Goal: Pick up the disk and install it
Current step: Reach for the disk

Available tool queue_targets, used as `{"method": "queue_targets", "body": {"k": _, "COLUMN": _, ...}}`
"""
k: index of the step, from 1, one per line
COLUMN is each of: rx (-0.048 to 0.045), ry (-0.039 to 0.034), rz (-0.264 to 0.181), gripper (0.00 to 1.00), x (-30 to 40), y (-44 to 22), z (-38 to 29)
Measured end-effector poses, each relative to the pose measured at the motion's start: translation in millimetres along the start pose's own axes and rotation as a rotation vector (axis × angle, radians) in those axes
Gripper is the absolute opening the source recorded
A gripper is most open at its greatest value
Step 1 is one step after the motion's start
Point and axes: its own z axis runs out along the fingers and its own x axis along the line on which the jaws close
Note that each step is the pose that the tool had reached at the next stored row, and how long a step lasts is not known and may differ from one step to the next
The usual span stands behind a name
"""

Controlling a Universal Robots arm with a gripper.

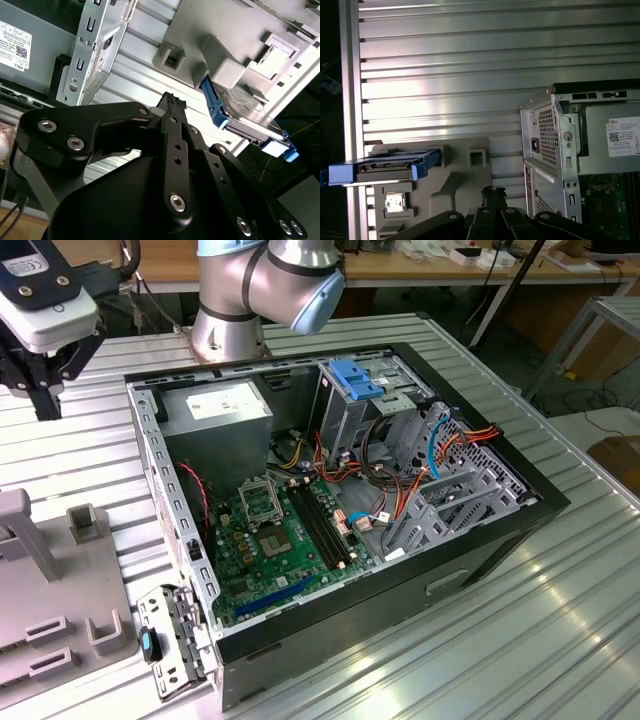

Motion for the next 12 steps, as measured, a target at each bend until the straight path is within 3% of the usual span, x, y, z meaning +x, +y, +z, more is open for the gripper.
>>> {"method": "queue_targets", "body": {"k": 5, "rx": 0.0, "ry": 0.0, "rz": 0.0, "gripper": 0.11, "x": 11.0, "y": -0.9, "z": -0.3}}
{"method": "queue_targets", "body": {"k": 12, "rx": 0.0, "ry": 0.0, "rz": 0.0, "gripper": 0.11, "x": 20.8, "y": -1.6, "z": -0.6}}
